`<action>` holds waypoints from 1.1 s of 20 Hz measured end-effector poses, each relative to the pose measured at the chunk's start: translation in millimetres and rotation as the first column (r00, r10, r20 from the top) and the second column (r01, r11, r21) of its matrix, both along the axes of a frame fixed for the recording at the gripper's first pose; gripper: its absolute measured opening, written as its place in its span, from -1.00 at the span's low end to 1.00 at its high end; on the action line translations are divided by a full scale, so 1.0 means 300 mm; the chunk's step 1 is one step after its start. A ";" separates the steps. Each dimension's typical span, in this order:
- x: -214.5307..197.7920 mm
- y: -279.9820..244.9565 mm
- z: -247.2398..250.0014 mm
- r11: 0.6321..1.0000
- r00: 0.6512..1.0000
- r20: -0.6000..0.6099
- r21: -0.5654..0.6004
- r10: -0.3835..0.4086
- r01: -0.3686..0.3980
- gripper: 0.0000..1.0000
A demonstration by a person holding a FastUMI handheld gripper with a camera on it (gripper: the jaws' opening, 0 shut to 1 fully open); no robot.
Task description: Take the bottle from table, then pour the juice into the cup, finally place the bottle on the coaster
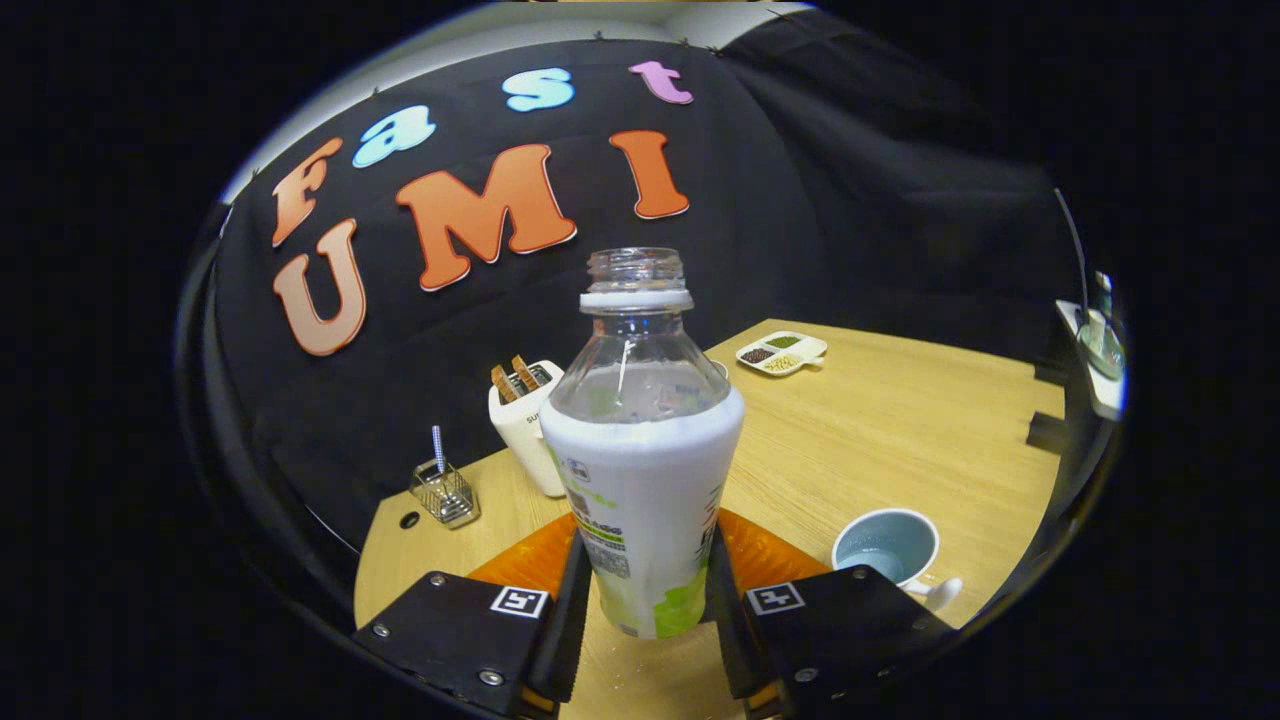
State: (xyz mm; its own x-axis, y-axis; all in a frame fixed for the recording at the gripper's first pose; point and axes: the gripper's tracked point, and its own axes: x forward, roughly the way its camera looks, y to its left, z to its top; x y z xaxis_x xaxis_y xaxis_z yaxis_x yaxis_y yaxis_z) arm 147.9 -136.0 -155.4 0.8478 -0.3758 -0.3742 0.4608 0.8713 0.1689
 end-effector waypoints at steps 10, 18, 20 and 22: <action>0.101 -0.001 -0.120 0.977 0.997 -0.073 -0.215 0.003 -0.019 0.15; 0.130 0.001 -0.219 0.978 0.997 -0.074 -0.210 0.005 -0.021 0.16; 0.123 -0.020 -0.235 0.977 0.997 -0.077 -0.212 -0.011 -0.005 0.19; 0.132 -0.017 -0.246 0.979 0.997 -0.074 -0.204 -0.012 -0.004 0.23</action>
State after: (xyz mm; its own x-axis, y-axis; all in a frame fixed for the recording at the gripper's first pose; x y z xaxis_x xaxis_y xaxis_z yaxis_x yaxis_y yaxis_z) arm 187.4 -141.2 -229.1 0.8187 -0.4542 -0.3515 0.4690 0.8819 -0.0472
